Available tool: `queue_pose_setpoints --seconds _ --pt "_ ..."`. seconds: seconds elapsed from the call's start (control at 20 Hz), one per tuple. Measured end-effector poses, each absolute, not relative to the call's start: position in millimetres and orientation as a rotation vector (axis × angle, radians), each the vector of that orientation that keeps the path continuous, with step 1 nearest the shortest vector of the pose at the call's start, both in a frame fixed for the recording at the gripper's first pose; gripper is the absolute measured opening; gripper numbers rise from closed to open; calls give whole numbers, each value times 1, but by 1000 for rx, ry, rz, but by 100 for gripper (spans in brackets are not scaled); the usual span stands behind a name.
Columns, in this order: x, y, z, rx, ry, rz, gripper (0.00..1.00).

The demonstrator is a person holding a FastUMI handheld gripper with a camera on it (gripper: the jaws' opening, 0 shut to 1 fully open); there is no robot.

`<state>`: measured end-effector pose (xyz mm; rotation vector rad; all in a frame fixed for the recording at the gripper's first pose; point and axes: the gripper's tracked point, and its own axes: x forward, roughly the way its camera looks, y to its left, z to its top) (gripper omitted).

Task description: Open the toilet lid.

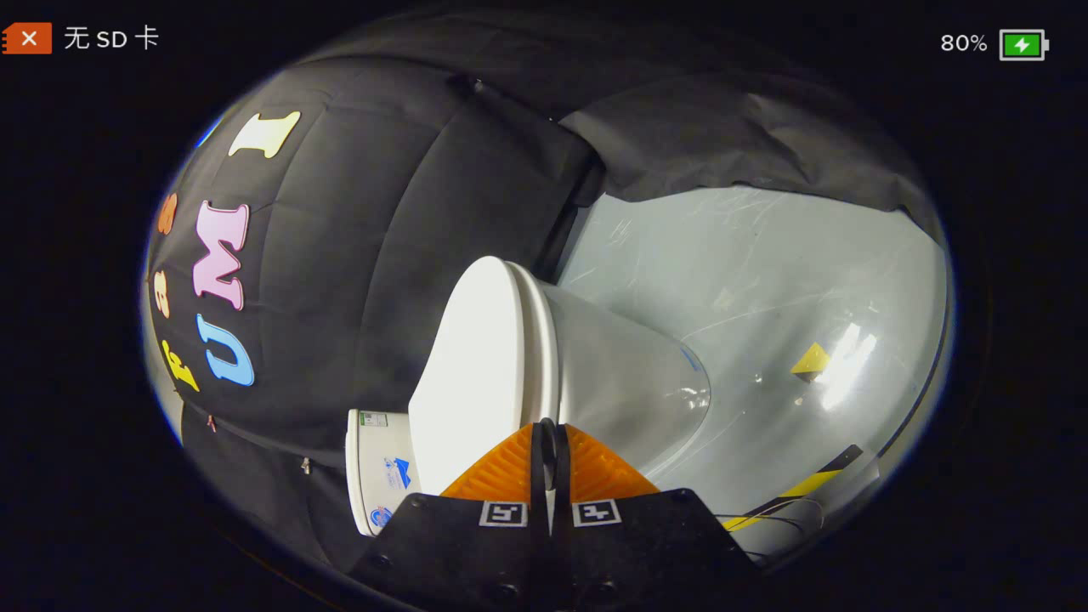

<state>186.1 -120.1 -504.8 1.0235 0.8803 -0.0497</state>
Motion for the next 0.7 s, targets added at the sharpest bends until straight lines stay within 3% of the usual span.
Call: queue_pose_setpoints --seconds 0.7 --pt "202 -54 -313 665 721 -54 5"
